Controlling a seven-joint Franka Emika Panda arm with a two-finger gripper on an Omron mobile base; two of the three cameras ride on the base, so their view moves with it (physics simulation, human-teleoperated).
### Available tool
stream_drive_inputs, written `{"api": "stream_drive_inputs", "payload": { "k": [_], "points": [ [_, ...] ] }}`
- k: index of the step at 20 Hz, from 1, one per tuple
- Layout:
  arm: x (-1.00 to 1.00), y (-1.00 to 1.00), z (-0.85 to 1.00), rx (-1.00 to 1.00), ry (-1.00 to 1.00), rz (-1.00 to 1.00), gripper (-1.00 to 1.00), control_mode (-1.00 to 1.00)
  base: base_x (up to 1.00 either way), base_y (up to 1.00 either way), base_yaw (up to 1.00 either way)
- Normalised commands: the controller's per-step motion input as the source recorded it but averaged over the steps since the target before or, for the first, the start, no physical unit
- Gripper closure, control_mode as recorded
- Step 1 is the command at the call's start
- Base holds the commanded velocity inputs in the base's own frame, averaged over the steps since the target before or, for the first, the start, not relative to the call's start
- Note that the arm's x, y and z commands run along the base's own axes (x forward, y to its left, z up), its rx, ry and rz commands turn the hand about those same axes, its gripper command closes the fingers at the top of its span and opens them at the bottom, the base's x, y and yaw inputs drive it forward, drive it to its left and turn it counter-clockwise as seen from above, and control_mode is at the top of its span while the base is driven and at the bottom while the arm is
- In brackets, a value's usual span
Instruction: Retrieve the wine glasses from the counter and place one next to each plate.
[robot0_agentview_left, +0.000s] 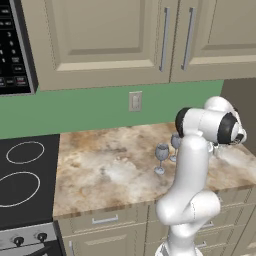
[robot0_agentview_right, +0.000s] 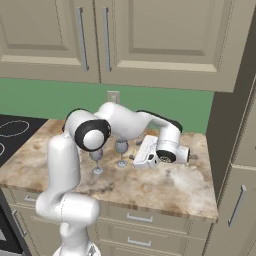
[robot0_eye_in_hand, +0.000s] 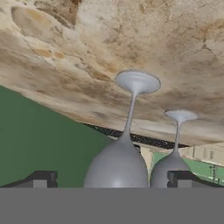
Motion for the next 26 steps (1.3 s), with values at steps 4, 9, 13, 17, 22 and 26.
{"api": "stream_drive_inputs", "payload": {
  "k": [4, 9, 13, 17, 22, 26],
  "points": [
    [0.15, 0.00, -0.23, 0.02, 0.17, -0.03, -1.00, -1.00, 0.00, 0.00, 0.00],
    [0.00, 0.02, -0.24, 0.00, 0.18, 0.00, -1.00, -1.00, 0.00, 0.00, 0.00],
    [0.00, 0.18, -0.05, 0.00, 0.10, 0.00, -1.00, -1.00, 0.00, 0.00, 0.00],
    [-0.02, 0.28, 0.00, 0.00, 0.03, 0.00, -1.00, -1.00, 0.00, 0.00, 0.00],
    [-0.03, 0.32, 0.00, 0.00, 0.01, -0.02, -1.00, -1.00, 0.00, 0.00, 0.00],
    [-0.06, 0.35, 0.00, 0.00, 0.00, -0.02, -1.00, -1.00, 0.00, 0.00, 0.00]
  ]
}}
